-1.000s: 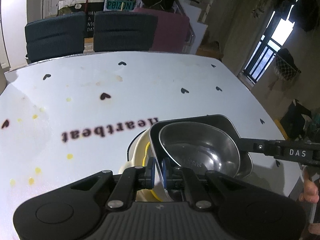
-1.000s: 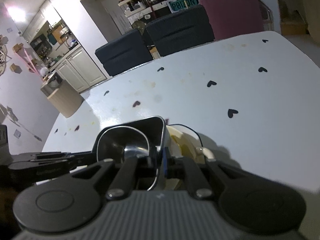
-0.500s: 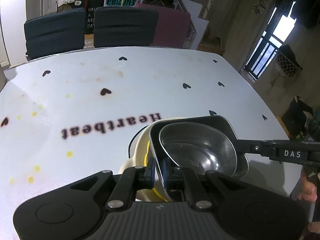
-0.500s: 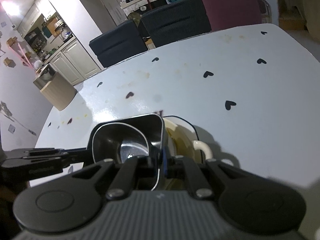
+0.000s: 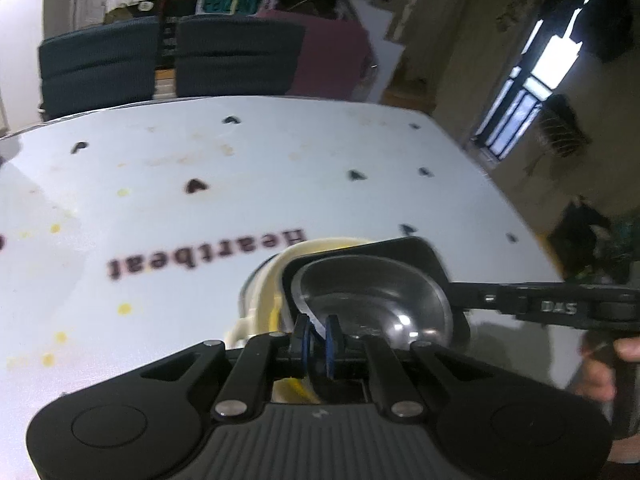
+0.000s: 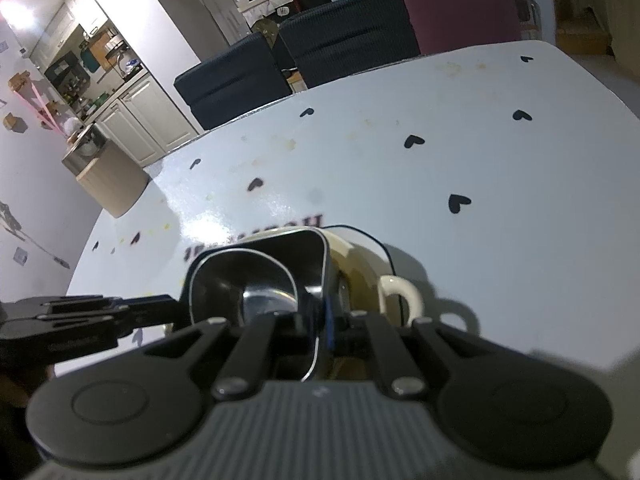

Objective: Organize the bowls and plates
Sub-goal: 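Lower the steel tray onto the stacked cream floral bowls with both grippers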

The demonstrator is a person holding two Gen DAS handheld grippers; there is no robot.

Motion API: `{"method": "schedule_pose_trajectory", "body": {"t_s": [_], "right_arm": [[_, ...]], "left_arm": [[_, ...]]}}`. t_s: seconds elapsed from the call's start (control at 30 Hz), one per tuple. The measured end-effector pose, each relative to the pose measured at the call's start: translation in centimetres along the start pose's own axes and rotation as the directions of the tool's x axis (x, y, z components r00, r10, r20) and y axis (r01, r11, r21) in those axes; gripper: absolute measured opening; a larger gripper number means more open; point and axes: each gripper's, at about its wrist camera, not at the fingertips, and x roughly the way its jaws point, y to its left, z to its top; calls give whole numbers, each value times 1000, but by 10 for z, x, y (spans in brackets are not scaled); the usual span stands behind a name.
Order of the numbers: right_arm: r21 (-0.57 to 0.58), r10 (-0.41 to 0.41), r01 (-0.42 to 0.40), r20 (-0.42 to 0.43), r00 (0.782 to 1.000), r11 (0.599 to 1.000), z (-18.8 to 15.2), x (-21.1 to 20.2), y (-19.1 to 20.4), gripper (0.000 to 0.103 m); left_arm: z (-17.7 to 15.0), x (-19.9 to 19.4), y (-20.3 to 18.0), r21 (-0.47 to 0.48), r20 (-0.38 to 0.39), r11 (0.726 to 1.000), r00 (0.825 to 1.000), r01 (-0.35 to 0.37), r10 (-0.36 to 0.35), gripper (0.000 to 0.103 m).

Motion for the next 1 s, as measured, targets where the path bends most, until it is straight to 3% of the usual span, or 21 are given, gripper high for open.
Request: {"method": "schedule_pose_trajectory", "body": {"t_s": [0.47,0.6,0.67,0.9,0.97,1.0], "right_arm": [[6,-9,9,-22,1000,1000,-2,5,2,8],[7,-7,7,-23,1000,1000,-2,5,1,8],[11,-4,4,-24,1000,1000,-2,5,1,8],[16,-4,5,-25,1000,1000,-3,6,2,8],[22,2,-1,-25,1000,1000,-3,6,0,8],[26,6,-6,-25,1000,1000,-3,6,0,8]], "left_arm": [[0,-3,3,13,9,997,998,-70,70,10],[-2,2,5,29,-36,995,995,-93,94,25],[-5,6,4,48,-58,994,993,-99,102,26],[-9,18,3,57,-111,996,991,-66,72,22],[-8,19,3,51,-114,998,992,-46,51,9],[-8,17,2,52,-108,998,993,-47,52,10]]}}
